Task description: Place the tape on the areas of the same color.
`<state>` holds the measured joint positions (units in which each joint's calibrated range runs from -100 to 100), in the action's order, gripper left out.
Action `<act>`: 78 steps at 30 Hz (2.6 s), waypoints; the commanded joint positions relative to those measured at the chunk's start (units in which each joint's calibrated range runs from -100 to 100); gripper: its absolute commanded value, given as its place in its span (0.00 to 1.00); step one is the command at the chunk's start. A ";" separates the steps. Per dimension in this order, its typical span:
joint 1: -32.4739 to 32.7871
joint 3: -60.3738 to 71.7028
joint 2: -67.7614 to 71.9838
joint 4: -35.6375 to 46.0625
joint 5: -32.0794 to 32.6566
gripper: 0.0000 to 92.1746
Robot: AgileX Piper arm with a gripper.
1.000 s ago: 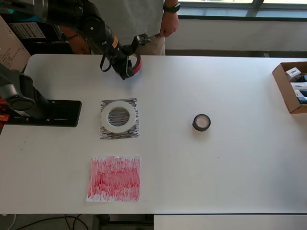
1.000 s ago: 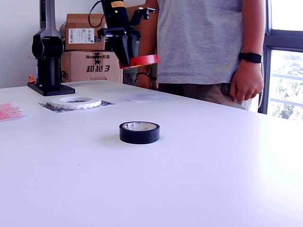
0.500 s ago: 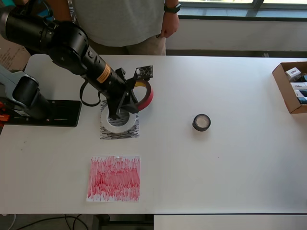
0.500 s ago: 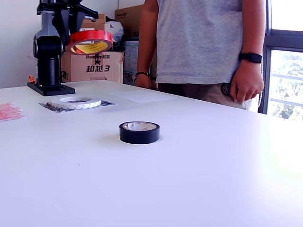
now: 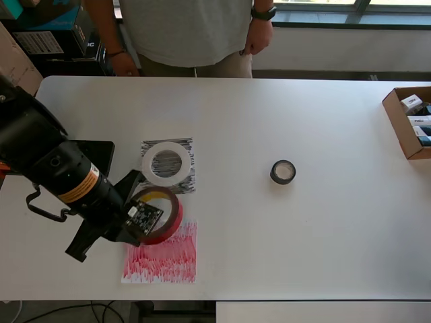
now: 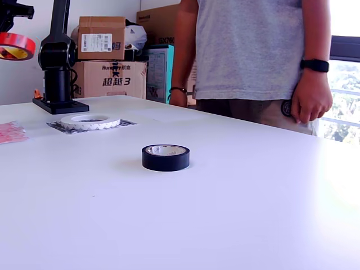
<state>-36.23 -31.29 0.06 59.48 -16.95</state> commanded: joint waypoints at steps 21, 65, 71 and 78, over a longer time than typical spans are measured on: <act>-5.59 5.35 23.98 -8.52 -4.74 0.00; -2.59 3.44 30.52 -8.61 -5.56 0.02; -2.98 4.17 30.52 -8.69 -4.90 0.26; -3.61 4.08 30.52 -12.93 -4.17 0.51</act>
<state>-39.75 -27.58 30.30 48.47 -21.19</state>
